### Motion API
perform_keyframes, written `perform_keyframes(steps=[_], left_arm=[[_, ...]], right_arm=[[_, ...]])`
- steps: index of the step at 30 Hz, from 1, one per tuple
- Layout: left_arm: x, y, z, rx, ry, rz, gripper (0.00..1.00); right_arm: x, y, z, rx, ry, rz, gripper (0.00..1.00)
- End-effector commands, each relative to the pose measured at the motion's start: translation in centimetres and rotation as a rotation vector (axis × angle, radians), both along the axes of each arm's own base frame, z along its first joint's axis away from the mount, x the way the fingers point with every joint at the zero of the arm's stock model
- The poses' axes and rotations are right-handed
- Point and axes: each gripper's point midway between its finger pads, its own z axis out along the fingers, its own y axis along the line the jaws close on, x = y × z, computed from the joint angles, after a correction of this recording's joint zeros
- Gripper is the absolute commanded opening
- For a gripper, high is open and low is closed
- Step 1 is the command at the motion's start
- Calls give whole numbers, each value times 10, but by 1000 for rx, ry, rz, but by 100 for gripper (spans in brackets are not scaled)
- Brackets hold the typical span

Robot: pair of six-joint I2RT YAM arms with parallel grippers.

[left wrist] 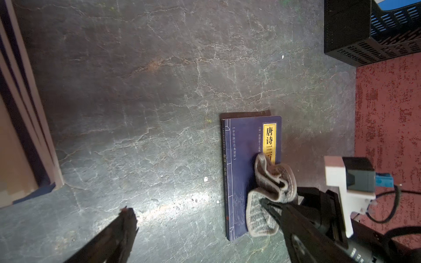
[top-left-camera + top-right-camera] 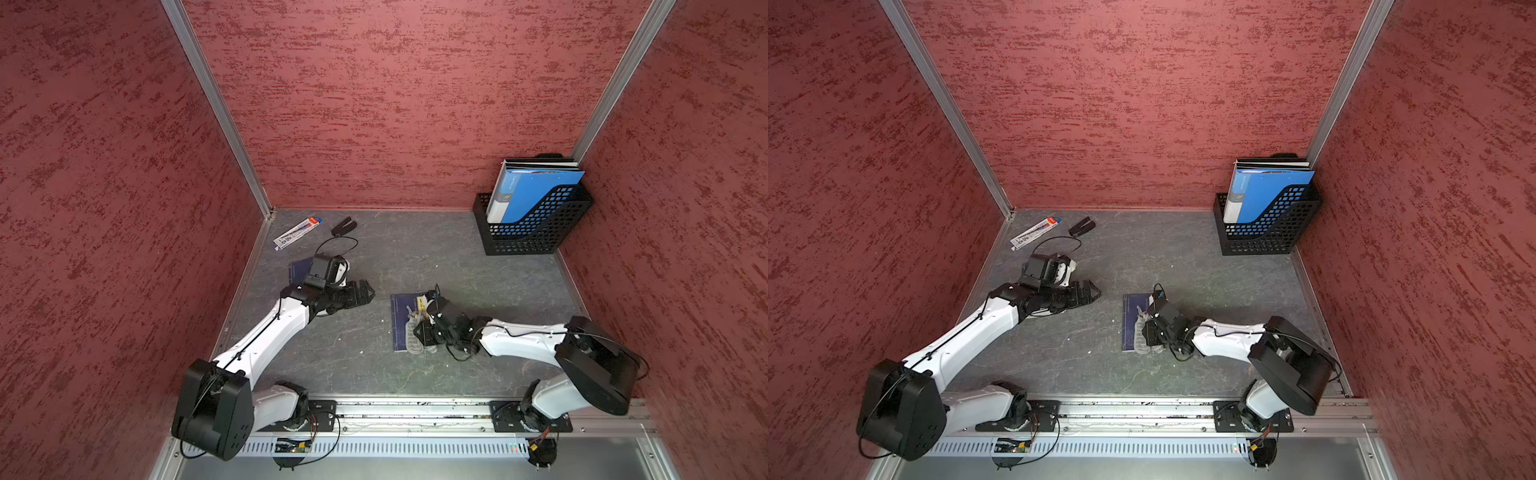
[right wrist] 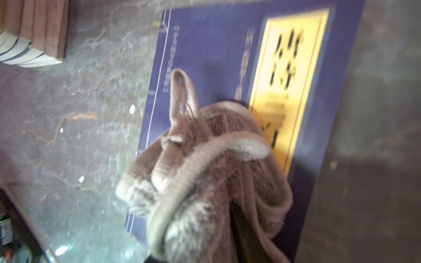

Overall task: Wipe the cover of the book
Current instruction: Wipe the dirt from the cover of the book.

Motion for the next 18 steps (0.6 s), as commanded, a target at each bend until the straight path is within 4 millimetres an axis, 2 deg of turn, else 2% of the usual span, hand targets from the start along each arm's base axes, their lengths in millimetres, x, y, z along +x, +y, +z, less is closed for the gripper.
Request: perform_keyframes(steps=[1,6,9,13,18], left_arm=[[11,-4,9,-1,-40,-14,100],[11,-7,4,5,-28,-24,100],[10,-9,3,4,-27,-23,100],[6,-12,4,5,-26,-28,100],[2,-14,7,12,-34,-35,100]], right_arm=[[-70,-68,-63,-250,290,-60,33],[-73,-75,-67,-268,288,-57,34],[-65,-73,-72,-285,273,-58,34],[-38,-69,-78,-300,234,-96,35],[-3,-59,-72,-260,183,-117,35]])
